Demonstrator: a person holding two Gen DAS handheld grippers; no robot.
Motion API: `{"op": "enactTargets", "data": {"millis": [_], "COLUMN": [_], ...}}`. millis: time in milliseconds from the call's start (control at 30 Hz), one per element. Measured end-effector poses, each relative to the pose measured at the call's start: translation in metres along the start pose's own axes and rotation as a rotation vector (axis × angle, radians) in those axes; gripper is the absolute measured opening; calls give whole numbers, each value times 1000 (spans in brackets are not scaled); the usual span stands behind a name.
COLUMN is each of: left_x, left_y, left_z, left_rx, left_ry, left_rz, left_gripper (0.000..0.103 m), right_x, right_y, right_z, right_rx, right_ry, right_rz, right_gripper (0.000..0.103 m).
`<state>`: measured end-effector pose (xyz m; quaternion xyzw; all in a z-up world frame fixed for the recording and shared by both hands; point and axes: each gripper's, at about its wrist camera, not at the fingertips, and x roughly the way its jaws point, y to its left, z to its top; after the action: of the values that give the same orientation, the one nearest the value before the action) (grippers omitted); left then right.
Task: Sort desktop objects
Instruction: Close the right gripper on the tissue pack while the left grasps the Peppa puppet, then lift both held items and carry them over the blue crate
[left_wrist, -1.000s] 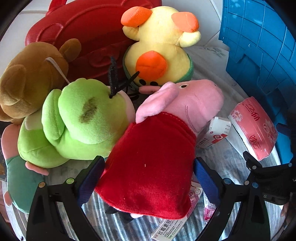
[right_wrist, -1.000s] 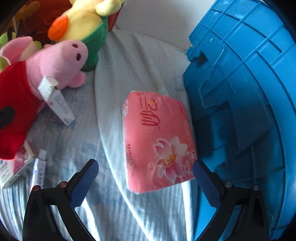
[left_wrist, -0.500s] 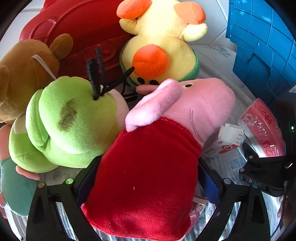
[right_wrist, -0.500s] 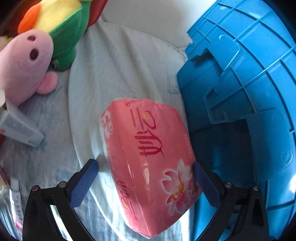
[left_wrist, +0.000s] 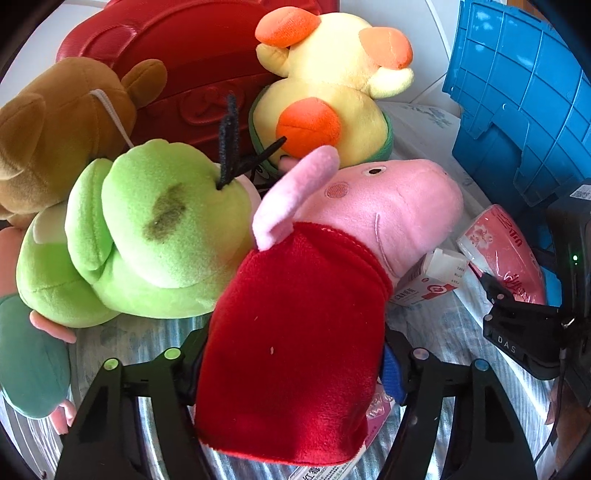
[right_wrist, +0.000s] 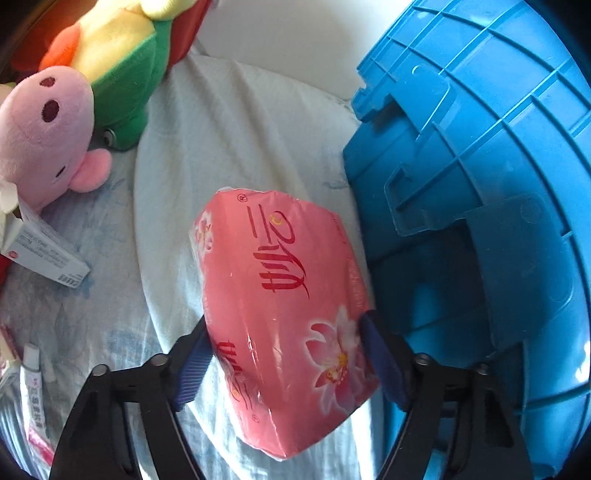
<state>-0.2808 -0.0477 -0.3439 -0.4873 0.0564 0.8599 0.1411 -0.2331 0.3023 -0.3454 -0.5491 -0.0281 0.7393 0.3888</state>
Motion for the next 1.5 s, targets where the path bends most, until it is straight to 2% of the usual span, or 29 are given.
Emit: {"op": "enactTargets", "data": {"millis": [33,133,200,267,500,667,900,1067,1133,1500], "left_x": [-2,-8,-10,-14,-36,-51,-76,-97,-95,-167], "left_y": [1,-4,3,8,22,33,33,22,6,6], "left_z": [-2,-13,-13,-17,-43,-64,-88,-90,-81,-99], "left_rx": [-3,-9,-16,-29,-57,-88,-113,-121,-128,-157], "left_ry": [-1,2,0,0,1,7,3,-5,-11,-47], "left_rz": [-1,0,-1,-2,9,17,31,53,60,96], "left_gripper": [70,68,67,67,67,67,66,66,66,66], "right_x": [-3,-16,-24,-13,-39,-31,-63,-98,-106,-179], "right_y": [-1,-2,-2,24,27,25,26,20,15,-8], "right_z": [-1,-4,-8,13,3,-9,-36,-53,-52,-71], "right_rx": [0,-5,-2,5,14,22,6,24,27,6], "right_ry": [-7,-34,-45,-42,-26,0,16,11,3,-58], "right_rz": [16,55,77,106,188,248,298,347,365,445], "right_gripper": [66,62,61,61,60,59,59,59,59,60]}}
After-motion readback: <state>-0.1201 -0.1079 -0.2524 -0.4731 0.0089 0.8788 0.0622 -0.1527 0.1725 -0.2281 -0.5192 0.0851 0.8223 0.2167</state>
